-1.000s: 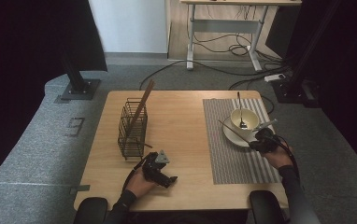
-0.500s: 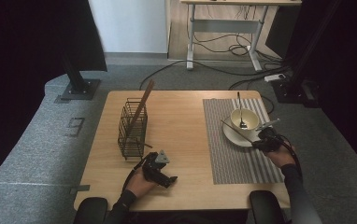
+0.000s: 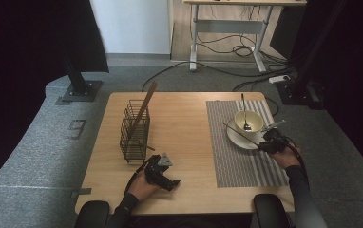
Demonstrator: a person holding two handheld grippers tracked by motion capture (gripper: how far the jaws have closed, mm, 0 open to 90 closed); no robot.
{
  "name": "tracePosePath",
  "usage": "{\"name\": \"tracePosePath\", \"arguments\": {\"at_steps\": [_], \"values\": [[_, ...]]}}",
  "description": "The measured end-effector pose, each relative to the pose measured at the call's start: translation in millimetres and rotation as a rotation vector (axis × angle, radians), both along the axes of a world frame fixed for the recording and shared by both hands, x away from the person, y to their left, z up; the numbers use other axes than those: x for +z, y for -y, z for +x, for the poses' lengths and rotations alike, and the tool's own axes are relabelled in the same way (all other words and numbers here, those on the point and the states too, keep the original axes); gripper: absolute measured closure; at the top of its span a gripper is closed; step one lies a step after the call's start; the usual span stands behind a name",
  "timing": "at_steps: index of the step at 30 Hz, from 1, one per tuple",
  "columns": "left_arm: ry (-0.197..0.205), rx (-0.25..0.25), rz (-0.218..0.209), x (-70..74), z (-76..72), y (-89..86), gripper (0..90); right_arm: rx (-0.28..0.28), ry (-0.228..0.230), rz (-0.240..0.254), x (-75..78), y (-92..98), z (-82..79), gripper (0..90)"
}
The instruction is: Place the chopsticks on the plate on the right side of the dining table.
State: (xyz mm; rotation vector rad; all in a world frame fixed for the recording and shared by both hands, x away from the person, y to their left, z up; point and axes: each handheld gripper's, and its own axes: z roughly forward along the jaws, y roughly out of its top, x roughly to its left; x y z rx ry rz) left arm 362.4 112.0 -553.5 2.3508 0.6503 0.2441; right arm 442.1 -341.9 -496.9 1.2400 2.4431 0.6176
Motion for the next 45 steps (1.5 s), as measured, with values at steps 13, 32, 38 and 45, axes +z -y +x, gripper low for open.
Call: {"name": "tracePosePath", "arguments": {"at_steps": [13,32,38,45], "values": [[0.000,0.002,-0.006,-0.2,-0.4,0.2,0.7,-0.015,0.067,0.071,8.8,1.1,-15.1,56.1],[0.000,0.000,-0.007,-0.2,-0.9,-0.1,1.4,-0.067,0.128,0.171,-17.8,-19.4,-47.6,11.4],[0.000,0.000,-0.007,-0.2,-0.8,-0.1,1.4,-0.102,0.144,0.161,-23.6,-18.0,-42.1,7.5],[0.000,0.000,-0.007,-0.2,-0.8,-0.1,1.3,-0.140,0.167,0.157,-26.5,-13.9,-33.1,6.0]]}}
